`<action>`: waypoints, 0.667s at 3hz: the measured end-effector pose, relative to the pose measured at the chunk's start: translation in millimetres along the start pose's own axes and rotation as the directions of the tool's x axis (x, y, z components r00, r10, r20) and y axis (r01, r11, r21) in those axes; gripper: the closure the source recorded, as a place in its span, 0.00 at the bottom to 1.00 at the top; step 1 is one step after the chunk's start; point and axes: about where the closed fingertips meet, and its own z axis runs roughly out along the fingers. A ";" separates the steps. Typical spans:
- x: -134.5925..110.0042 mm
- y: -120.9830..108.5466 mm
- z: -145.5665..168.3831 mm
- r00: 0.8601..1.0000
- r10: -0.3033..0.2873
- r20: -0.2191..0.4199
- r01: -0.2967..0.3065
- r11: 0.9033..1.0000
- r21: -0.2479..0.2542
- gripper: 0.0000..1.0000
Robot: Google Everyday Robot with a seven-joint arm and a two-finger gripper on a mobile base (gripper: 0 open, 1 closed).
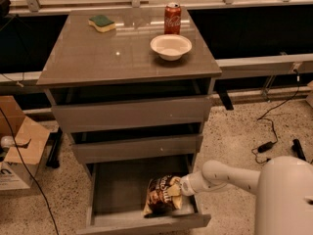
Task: Pick brown chip bag from bottom drawer and place on counter
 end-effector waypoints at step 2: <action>-28.5 85.2 -105.9 0.954 -0.279 0.113 0.269 0.958 0.099 1.00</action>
Offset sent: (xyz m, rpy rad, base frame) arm -0.0465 -0.0098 0.2804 -0.1099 -0.5990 0.2541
